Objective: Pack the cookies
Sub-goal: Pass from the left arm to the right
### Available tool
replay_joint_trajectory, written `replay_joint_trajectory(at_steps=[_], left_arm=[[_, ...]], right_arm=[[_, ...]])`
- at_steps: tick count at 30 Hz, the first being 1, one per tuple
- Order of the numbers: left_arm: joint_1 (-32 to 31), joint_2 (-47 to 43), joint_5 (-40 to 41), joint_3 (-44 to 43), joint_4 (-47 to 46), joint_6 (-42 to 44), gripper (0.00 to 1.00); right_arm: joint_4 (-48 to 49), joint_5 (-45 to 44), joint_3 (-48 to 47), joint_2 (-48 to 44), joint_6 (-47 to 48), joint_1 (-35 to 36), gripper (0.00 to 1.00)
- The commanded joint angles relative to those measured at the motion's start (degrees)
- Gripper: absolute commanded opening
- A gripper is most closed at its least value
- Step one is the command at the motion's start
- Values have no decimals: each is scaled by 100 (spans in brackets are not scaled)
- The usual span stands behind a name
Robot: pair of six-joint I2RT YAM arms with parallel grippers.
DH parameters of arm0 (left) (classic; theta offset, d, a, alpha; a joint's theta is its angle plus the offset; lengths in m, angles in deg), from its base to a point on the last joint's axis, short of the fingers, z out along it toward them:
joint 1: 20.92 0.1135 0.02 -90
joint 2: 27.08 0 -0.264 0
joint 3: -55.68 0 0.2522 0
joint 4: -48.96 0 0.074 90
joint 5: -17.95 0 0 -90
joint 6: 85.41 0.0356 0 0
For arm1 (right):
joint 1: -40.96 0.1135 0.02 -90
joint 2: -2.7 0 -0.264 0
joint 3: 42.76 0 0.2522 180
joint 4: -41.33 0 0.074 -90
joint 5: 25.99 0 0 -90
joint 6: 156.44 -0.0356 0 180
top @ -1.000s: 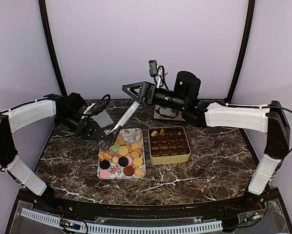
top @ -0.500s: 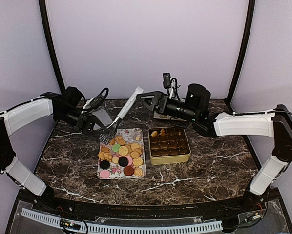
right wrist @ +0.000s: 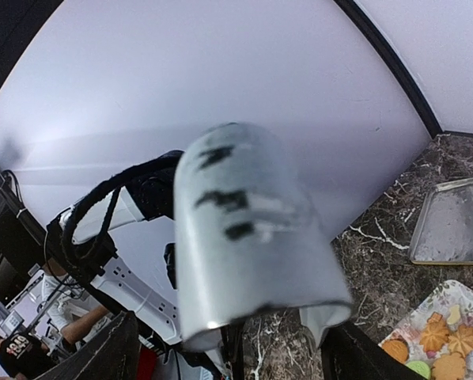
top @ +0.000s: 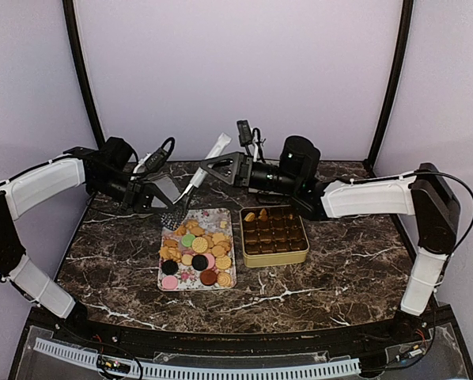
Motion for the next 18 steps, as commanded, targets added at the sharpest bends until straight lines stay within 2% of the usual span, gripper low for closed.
replay_joint_trajectory(at_steps=[1,7,15,18], left_arm=[[31,-169,-286,-181,13,97,0],[35,-149,-313,-225,40,147,0],[33,-148,-360,-269,167,239,0],[33,-147,-277,-261,256,312,0]], right_arm=[[464,487,-363,165,-191,85,77],[525,574,-423,297,-286,150,65],[283,669,-609,403,-227,179,62],[227,585,-580,317,-150,182,53]])
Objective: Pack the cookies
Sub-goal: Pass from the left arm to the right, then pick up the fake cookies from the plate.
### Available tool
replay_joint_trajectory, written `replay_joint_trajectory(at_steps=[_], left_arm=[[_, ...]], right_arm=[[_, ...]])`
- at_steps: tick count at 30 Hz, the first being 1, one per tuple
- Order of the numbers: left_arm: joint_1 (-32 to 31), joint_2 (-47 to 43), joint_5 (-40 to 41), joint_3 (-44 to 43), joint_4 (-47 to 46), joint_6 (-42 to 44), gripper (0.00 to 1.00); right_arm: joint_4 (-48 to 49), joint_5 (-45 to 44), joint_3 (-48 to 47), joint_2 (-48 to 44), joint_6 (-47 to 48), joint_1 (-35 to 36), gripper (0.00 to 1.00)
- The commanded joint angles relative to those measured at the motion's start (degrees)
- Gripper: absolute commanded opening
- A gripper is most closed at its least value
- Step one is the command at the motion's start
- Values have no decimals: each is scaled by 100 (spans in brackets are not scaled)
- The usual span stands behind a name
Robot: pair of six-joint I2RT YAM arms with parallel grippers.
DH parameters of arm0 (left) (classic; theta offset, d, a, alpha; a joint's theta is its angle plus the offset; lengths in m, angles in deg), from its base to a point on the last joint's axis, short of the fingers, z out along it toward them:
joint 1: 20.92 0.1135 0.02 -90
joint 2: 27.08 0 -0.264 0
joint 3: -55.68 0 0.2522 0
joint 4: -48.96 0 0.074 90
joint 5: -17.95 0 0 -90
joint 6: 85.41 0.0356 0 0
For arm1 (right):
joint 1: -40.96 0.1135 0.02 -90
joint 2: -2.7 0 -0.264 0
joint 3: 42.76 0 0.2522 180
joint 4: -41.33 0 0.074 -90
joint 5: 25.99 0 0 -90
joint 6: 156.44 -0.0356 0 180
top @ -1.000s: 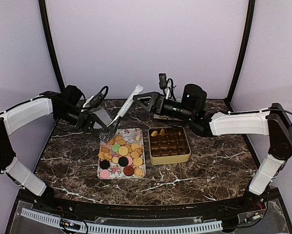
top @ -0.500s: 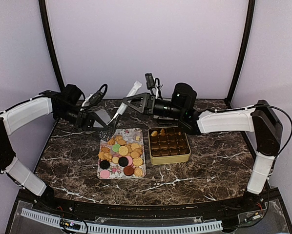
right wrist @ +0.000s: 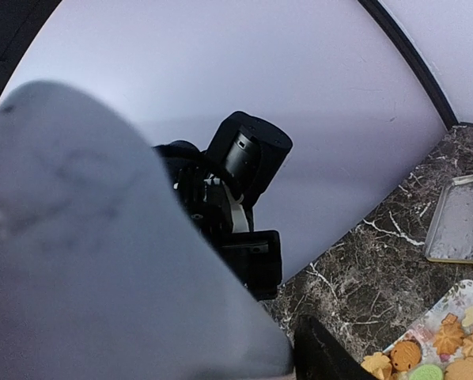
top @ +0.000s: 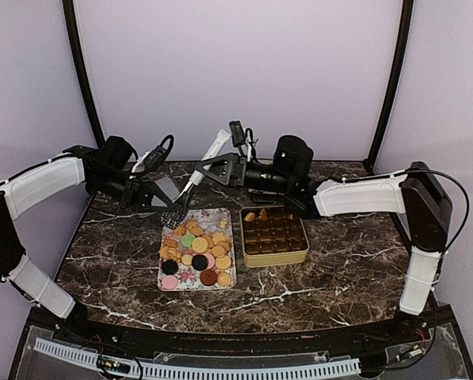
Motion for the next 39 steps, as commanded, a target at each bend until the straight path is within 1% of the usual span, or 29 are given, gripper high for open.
replay_joint_trajectory(at_steps=[1,6,11,13,15,16,18,20,22,25,26,28,32,34,37,39], left_arm=[[36,-139,-18,-178,175,209,0],[36,-122,330,-127,178,230,0],[36,-274,1456,79,-654,-413,2],[39,-307,1852,114,-796,-500,2],[36,-306,2017,104,-817,-531,4],[35,-308,2053,102,-817,-550,7],[40,-298,2131,97,-825,-601,17],[36,-297,2282,78,-825,-678,32],[48,-309,2382,49,-776,-709,42],[83,-406,2512,46,-744,-760,64],[106,-438,2553,55,-762,-801,77],[234,-486,2679,66,-785,-901,88],[798,-491,2900,58,-813,-1047,95],[1145,-454,3156,75,-852,-1160,96],[1554,-376,3951,146,-876,-1212,96],[1769,-359,4042,265,-893,-1224,96]], right_arm=[[69,192,-173,-85,150,142,52],[-693,-251,-137,-458,766,137,43],[-1446,-919,-15,-858,1492,184,38],[-1682,-1147,1,-951,1730,234,36],[-1793,-1296,5,-999,1866,274,34],[-1830,-1377,3,-1011,1927,297,34],[-1921,-1574,-19,-1024,2048,367,33],[-2003,-1721,-32,-1046,2151,396,32],[-2041,-1870,-32,-1077,2249,429,31],[-2158,-2072,-44,-1136,2418,461,30],[-2218,-2151,-60,-1139,2483,474,30],[-2409,-2377,-123,-1127,2665,533,30],[-2872,-3092,-368,-985,3178,757,30],[-3023,-3558,-511,-840,3428,899,33],[-3202,-4178,-847,-488,3773,1131,34],[-3234,-4456,-1081,-205,3969,1262,34]])
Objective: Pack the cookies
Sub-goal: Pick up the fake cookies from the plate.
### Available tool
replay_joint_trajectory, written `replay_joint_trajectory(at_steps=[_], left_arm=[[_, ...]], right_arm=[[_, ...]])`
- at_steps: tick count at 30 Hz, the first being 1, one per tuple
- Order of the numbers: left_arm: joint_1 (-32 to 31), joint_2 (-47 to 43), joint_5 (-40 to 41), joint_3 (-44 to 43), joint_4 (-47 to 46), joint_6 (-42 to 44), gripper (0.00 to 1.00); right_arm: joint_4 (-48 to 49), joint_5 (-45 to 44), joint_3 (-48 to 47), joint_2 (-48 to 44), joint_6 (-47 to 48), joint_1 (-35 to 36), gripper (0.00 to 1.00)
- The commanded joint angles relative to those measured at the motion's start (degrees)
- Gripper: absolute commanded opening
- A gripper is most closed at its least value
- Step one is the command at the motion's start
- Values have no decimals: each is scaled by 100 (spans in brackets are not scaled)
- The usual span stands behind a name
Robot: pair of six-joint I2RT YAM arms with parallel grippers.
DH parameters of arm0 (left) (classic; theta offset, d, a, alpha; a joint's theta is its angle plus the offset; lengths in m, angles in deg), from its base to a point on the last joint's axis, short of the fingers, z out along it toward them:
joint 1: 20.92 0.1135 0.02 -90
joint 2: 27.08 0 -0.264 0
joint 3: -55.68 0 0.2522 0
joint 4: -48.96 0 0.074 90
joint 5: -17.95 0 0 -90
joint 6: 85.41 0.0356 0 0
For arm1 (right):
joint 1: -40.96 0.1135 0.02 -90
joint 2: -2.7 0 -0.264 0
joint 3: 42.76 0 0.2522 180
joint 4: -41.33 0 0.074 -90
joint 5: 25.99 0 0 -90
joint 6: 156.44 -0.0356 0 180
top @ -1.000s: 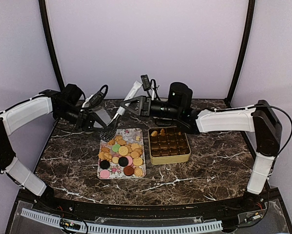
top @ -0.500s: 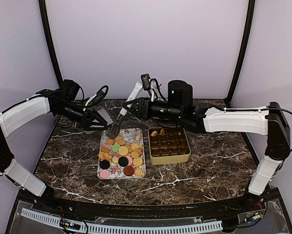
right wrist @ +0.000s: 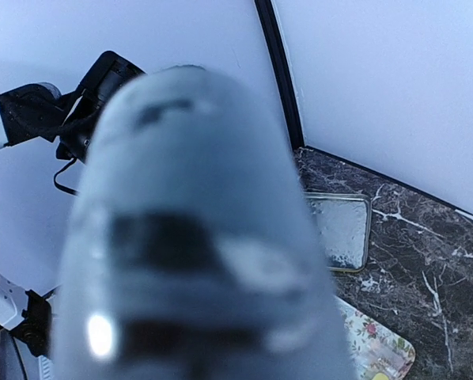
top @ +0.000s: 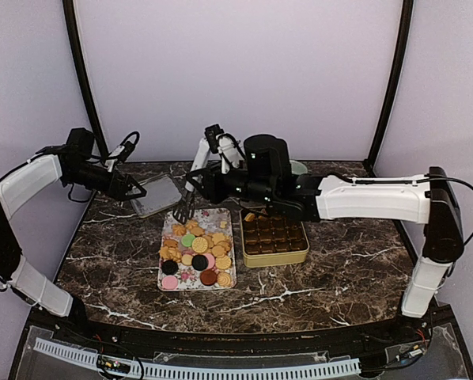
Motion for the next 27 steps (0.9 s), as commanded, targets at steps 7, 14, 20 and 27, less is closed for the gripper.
replay_joint_trajectory(at_steps=[7,14,20,27], left_arm=[[623,-254,600,618,-64,-82,96],[763,-406,551,804,-80,-32,96],[812,-477,540,866,-64,4,96],[839,-539,496,907,-22,48,97]], right_arm=[[25,-1464,-1251,1361,845,357,35],[78,-1598,-1948,2058,969,362,38],[126,-1766,-2351,2526,1053,362,39],[146,-1883,-2742,2951,1112,362,40]])
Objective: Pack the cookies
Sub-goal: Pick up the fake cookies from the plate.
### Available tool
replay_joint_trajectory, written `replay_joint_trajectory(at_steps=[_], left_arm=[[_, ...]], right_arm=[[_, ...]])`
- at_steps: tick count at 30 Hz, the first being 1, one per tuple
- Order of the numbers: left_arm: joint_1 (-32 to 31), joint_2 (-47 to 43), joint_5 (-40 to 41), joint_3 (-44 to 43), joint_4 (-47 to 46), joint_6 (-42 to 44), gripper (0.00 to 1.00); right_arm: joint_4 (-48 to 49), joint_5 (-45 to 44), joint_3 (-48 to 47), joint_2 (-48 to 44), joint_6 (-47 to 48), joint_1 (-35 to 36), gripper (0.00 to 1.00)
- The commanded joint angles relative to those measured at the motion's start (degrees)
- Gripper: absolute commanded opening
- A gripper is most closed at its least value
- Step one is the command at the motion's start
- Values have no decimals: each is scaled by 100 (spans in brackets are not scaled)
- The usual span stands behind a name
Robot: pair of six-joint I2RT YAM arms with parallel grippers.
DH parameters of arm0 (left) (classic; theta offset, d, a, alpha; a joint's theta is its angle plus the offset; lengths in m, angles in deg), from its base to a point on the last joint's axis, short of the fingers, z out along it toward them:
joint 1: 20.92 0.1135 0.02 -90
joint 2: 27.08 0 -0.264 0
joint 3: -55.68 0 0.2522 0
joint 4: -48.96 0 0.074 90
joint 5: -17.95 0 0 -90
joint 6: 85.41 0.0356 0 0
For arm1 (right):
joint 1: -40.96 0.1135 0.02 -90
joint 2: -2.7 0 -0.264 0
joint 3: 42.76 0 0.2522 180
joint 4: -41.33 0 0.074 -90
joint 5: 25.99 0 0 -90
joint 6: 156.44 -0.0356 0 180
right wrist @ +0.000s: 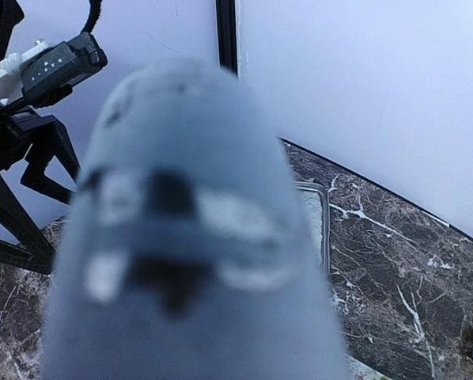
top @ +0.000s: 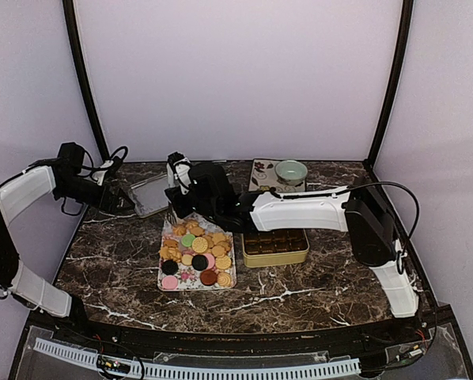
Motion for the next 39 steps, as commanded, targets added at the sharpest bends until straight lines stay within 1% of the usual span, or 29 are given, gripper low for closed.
replay_joint_trajectory(at_steps=[1,10,17,18,20,23,34,39], left_arm=[[49,-235,-93,100,27,62,97],[58,-334,-150,126,47,97,98],[53,-344,-209,144,23,86,98],[54,-344,-216,139,15,78,98],[57,-336,-241,146,-7,66,98],[55,-318,-282,152,-39,20,98],[58,-209,-268,105,-122,-69,98],[56,-132,-170,44,-123,-69,98]], right_arm=[[393,-170,-397,282,85,10,40],[302,-145,-654,670,56,10,42],[195,-149,-494,654,15,19,42],[218,-144,-416,611,4,19,41],[259,-169,-269,509,4,38,37],[272,-222,-134,372,33,77,35],[321,-212,-188,-372,236,79,33],[386,-255,109,-932,293,80,32]])
